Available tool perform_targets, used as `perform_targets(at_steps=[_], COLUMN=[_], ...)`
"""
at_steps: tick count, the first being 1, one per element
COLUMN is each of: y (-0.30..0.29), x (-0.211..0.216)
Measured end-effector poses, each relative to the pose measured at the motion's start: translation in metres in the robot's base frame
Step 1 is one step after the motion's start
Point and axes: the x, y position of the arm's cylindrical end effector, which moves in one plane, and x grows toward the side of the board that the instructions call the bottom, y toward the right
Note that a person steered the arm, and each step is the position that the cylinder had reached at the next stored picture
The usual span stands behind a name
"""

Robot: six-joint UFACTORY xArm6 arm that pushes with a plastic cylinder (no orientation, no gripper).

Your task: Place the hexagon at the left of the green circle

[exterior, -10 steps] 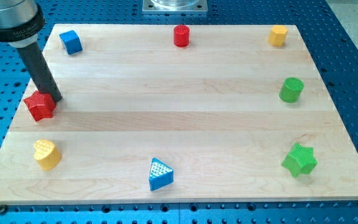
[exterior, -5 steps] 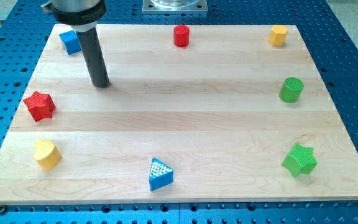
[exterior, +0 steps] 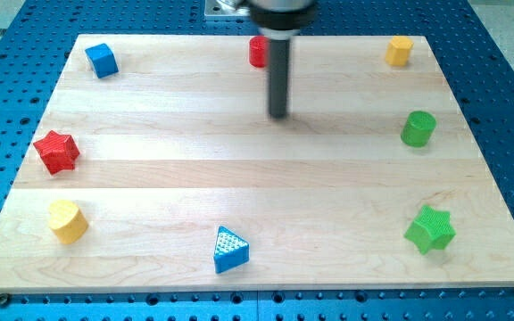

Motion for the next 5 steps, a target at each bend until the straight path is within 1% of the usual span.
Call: perform_targets(at_steps=[1, 2, 3, 4, 5], y=[0.110, 0.196, 0.207, 0.207, 0.214], x=[0.000, -0.023, -0.078, -0.122, -0.153])
